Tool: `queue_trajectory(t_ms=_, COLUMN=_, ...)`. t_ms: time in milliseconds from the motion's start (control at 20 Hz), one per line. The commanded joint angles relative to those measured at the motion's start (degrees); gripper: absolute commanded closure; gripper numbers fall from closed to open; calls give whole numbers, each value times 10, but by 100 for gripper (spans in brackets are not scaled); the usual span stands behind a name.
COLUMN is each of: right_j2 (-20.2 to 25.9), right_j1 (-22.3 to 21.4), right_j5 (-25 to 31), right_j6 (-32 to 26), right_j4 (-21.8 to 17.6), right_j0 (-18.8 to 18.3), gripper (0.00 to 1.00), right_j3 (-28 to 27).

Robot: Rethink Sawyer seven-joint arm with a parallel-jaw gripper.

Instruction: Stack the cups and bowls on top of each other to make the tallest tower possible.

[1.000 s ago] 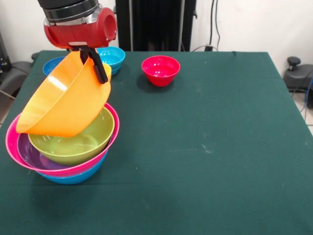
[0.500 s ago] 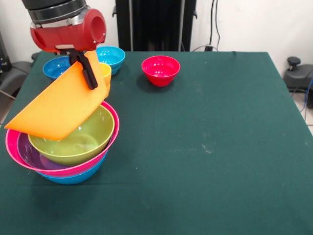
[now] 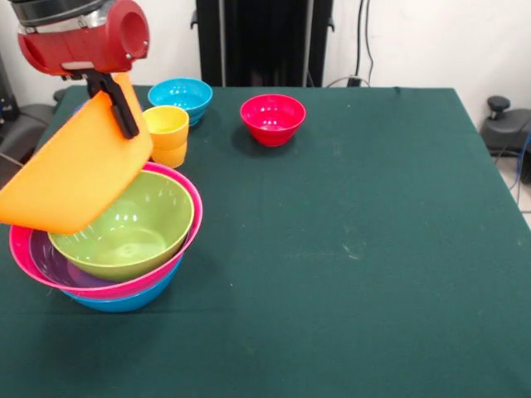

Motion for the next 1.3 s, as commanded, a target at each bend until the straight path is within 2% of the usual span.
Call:
queue_trajectory(t_ms=50, right_j2=21, right_j1=-7, right_j5=69, right_j6=-183, right_j4=-38, right_j0=-3, gripper=100, right_j3=-19)
queue_trajectory(t_ms=200, right_j2=23, right_j1=-12, right_j5=68, right_j6=-186, right_j4=-42, right_j0=-8, gripper=100, right_j3=-10)
queue_trajectory(t_ms=250, right_j2=25, right_j1=-7, right_j5=74, right_j6=-188, right_j4=-47, right_j0=-3, gripper=0, right_j3=-20)
queue_trajectory(t_ms=450, right_j2=25, right_j1=-7, right_j5=82, right_j6=-193, right_j4=-50, right_j0=2, gripper=0, right_j3=-23)
queue_trajectory(t_ms=800, right_j2=25, right_j1=-23, right_j5=42, right_j6=-153, right_j4=-43, right_j0=1, gripper=0, right_j3=13)
queue_trajectory(t_ms=1300, right_j2=23, right_j1=-12, right_j5=31, right_j6=-137, right_j4=-40, right_j0=4, gripper=0, right_j3=17)
